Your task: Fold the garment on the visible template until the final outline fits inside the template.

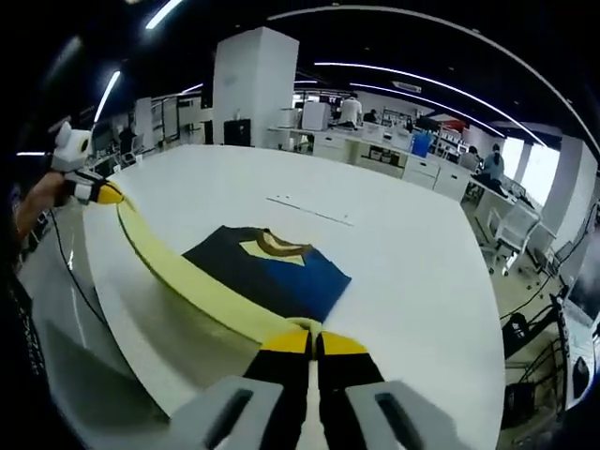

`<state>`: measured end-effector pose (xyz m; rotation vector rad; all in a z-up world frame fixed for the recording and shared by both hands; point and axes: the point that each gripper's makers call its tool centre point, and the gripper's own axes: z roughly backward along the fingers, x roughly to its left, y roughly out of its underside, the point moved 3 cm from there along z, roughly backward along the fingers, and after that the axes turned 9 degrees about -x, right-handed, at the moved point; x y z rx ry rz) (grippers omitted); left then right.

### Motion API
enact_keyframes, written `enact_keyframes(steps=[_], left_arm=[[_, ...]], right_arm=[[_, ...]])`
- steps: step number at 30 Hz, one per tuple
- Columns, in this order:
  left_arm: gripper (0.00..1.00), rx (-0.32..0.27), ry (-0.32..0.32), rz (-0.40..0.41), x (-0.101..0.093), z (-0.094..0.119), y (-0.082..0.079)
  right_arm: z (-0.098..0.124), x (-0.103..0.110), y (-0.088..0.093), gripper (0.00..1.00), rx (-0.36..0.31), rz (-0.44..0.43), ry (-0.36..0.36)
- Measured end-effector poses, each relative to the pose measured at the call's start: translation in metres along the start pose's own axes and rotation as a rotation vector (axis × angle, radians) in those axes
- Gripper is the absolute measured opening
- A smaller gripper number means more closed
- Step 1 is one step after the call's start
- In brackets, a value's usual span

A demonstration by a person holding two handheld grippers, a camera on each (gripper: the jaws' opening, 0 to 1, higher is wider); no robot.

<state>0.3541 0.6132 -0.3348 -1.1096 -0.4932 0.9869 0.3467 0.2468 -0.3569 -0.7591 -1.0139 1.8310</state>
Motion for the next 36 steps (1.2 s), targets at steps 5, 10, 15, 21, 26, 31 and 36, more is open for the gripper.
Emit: enact_keyframes(steps=[5, 10, 15, 21, 26, 31, 36], left_arm=[[0.0, -0.02, -0.004, -0.013, 0.008, -0.013, -0.012], [0.0, -0.032, -0.003, -0.022, 0.016, -0.028, -0.022], [0.0, -0.039, -0.004, -0.026, 0.025, -0.042, -0.029], [0.0, -0.046, -0.011, -0.034, 0.036, -0.059, -0.036], [0.0, -0.068, -0.03, -0.034, 0.045, -0.075, -0.044], [0.0, -0.101, -0.055, -0.02, 0.054, -0.095, -0.049], [0.0, -0.105, -0.09, -0.005, 0.065, -0.116, -0.046]], right_arm=[[-0.012, -0.01, -0.007, 0.0, -0.008, 0.008, 0.003], [-0.026, -0.019, -0.014, 0.0, -0.018, 0.01, 0.012], [-0.041, -0.028, -0.019, 0.0, -0.023, 0.011, 0.015], [-0.058, -0.038, -0.026, 0.0, -0.027, 0.017, 0.018], [-0.074, -0.047, -0.032, 0.0, -0.032, 0.023, 0.024], [-0.094, -0.059, -0.036, 0.0, -0.048, 0.009, 0.051], [-0.116, -0.069, -0.035, 0.0, -0.077, -0.068, 0.076]])
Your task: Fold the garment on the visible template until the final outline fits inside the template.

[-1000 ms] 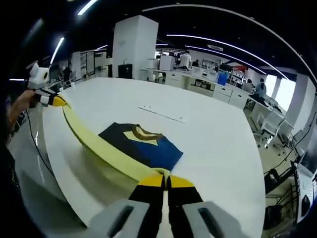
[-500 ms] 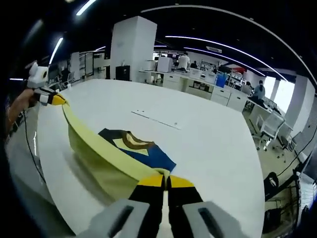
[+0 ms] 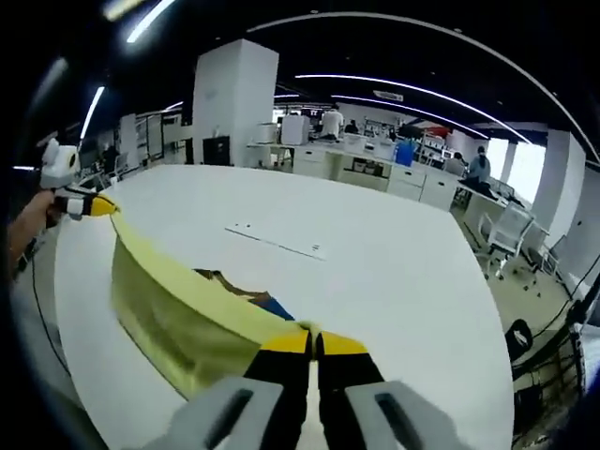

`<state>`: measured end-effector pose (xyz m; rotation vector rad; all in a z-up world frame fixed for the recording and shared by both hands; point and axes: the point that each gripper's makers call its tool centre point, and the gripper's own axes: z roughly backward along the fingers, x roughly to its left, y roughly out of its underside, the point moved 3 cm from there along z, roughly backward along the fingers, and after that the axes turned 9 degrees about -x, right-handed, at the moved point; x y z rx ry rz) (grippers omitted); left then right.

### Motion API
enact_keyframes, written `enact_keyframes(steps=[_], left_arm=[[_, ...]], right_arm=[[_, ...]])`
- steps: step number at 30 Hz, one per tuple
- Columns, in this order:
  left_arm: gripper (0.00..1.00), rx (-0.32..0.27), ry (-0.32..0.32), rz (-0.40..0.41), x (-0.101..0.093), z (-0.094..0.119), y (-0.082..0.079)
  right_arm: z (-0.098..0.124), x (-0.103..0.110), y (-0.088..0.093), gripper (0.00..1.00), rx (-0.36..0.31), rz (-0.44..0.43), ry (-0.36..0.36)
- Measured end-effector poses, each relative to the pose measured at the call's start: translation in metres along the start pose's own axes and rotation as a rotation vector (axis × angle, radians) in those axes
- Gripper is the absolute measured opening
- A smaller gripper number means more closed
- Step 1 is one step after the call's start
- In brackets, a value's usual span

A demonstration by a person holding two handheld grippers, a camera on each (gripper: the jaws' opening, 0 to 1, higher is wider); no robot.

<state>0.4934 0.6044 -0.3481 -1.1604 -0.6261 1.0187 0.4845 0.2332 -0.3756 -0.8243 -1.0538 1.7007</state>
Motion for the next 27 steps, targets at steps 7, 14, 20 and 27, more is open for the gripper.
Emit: enact_keyframes(steps=[7, 14, 20, 27], left_arm=[[0.0, -0.027, -0.078, 0.055, 0.016, -0.032, 0.013], [0.0, -0.021, -0.121, 0.08, 0.024, -0.057, 0.032], [0.0, -0.008, -0.161, 0.091, 0.033, -0.073, 0.053], [0.0, 0.028, -0.208, 0.157, 0.043, -0.091, 0.083]], right_arm=[[-0.033, -0.007, 0.01, 0.0, 0.02, -0.034, 0.022], [-0.06, -0.011, 0.029, 0.0, 0.063, -0.042, 0.038], [-0.078, -0.013, 0.045, 0.0, 0.084, -0.069, 0.043], [-0.102, -0.014, 0.063, 0.0, 0.109, -0.087, 0.053]])
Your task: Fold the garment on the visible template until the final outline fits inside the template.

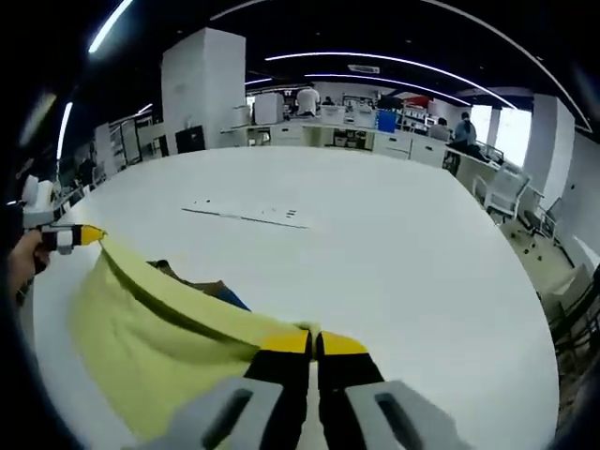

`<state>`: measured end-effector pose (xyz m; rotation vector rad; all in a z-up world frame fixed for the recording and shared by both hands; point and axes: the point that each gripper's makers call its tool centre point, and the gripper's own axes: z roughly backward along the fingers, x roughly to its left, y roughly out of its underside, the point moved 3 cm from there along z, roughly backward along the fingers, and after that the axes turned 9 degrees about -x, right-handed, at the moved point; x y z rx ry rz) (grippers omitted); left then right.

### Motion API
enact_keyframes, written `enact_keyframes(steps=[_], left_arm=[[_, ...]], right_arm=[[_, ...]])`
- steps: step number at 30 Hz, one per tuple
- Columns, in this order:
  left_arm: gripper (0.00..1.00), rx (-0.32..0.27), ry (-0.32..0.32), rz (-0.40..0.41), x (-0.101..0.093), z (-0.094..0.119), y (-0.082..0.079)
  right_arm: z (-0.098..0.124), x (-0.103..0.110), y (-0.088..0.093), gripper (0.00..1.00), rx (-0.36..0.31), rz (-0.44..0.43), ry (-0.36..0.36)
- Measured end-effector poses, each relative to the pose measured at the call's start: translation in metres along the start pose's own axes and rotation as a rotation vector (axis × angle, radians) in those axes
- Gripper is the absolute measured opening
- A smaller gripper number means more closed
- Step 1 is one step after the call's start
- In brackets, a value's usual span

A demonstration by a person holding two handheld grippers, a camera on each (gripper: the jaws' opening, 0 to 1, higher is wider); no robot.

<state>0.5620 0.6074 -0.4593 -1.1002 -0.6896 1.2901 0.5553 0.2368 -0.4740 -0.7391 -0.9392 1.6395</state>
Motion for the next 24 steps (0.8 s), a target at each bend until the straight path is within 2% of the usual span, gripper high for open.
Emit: enact_keyframes(steps=[13, 18, 22, 24], left_arm=[[0.0, 0.046, -0.021, -0.036, 0.008, -0.019, 0.019], [0.0, 0.07, -0.024, -0.043, 0.008, -0.022, 0.025], [0.0, 0.087, -0.017, -0.079, 0.008, -0.024, 0.031], [0.0, 0.091, -0.009, -0.076, 0.011, -0.026, 0.034]], right_arm=[[-0.026, -0.003, 0.025, 0.0, 0.066, -0.044, -0.001], [-0.027, -0.003, 0.024, 0.0, 0.065, -0.06, 0.004], [-0.028, -0.003, 0.024, 0.0, 0.064, -0.082, 0.007], [-0.026, -0.005, 0.024, 0.03, 0.067, -0.086, 0.013]])
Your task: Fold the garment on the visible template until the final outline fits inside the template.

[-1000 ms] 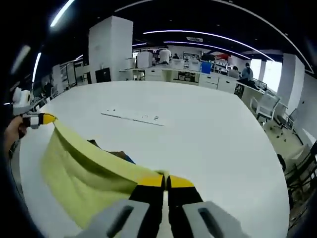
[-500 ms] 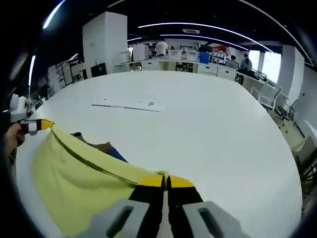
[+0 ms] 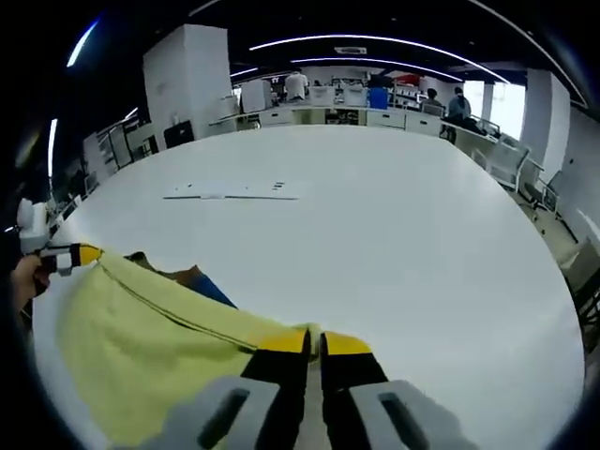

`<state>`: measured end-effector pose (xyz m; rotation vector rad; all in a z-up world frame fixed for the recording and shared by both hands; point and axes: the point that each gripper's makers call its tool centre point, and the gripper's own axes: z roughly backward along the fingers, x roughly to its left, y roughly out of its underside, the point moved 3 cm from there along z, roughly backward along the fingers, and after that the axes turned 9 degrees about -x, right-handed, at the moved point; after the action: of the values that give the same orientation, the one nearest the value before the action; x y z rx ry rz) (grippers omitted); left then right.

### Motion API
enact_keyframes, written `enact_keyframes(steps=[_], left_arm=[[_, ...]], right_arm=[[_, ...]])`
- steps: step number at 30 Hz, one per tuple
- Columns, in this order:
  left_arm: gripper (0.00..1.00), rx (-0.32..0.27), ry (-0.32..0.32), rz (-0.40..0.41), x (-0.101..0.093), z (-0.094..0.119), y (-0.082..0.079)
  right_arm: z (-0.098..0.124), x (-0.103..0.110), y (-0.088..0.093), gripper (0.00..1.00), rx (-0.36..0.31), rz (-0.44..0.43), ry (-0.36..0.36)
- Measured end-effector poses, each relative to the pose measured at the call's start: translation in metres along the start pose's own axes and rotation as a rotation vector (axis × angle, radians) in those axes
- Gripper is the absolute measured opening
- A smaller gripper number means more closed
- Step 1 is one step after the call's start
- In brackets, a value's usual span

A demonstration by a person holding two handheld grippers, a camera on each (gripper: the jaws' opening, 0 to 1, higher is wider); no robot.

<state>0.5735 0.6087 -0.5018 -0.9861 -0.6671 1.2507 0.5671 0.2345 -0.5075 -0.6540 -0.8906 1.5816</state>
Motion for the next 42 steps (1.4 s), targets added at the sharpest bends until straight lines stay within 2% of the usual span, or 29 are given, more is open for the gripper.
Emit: enact_keyframes(steps=[1, 2, 4, 7, 8, 11, 12, 14, 17, 18, 24, 29, 31, 36, 42], left_arm=[[0.01, 0.014, 0.022, 0.048, -0.003, 0.001, 0.002], [0.03, -0.003, 0.05, 0.119, -0.006, 0.001, 0.0], [0.12, -0.029, 0.056, 0.129, -0.004, 0.004, -0.004], [0.22, -0.033, 0.076, 0.048, -0.004, 0.011, -0.008], [0.24, -0.035, 0.083, 0.033, -0.004, 0.013, -0.009], [0.31, -0.042, 0.119, -0.082, -0.004, 0.018, -0.01], [0.33, -0.038, 0.125, -0.138, -0.002, 0.019, -0.009], [0.35, -0.026, 0.133, -0.186, 0.0, 0.017, -0.005], [0.4, -0.032, 0.13, -0.183, 0.001, 0.012, -0.001], [0.41, -0.04, 0.131, -0.181, 0.001, 0.01, 0.0], [0.43, -0.024, 0.105, -0.19, -0.001, -0.006, 0.007], [0.47, -0.061, 0.059, -0.189, 0.003, -0.018, -0.003], [0.47, -0.078, 0.026, -0.157, 0.008, -0.023, -0.008], [0.45, -0.111, 0.002, -0.087, 0.01, -0.022, -0.017], [0.5, -0.117, 0.007, -0.07, 0.007, -0.011, -0.022]], right_arm=[[0.001, -0.001, 0.0, 0.06, 0.001, -0.001, 0.004], [0.004, -0.004, 0.001, 0.12, -0.002, -0.019, 0.028], [0.006, -0.003, 0.0, 0.21, -0.021, -0.023, 0.016], [0.012, 0.006, 0.0, 0.26, -0.038, -0.036, -0.037], [0.014, 0.007, 0.0, 0.27, -0.037, -0.022, -0.041], [0.018, 0.009, -0.001, 0.31, -0.044, 0.032, -0.063], [0.019, 0.011, -0.002, 0.32, -0.047, 0.056, -0.075], [0.018, 0.01, -0.002, 0.34, -0.051, 0.091, -0.075], [0.015, 0.006, 0.003, 0.35, -0.025, 0.18, -0.056], [0.013, 0.006, 0.003, 0.35, -0.028, 0.18, -0.052], [-0.004, 0.003, -0.006, 0.35, -0.078, 0.114, -0.024], [-0.019, -0.003, -0.01, 0.34, -0.099, 0.04, 0.025], [-0.021, -0.004, -0.013, 0.34, -0.118, -0.031, 0.048], [-0.021, -0.002, -0.019, 0.35, -0.129, -0.093, 0.045], [-0.011, 0.003, -0.026, 0.4, -0.135, -0.11, 0.026]])
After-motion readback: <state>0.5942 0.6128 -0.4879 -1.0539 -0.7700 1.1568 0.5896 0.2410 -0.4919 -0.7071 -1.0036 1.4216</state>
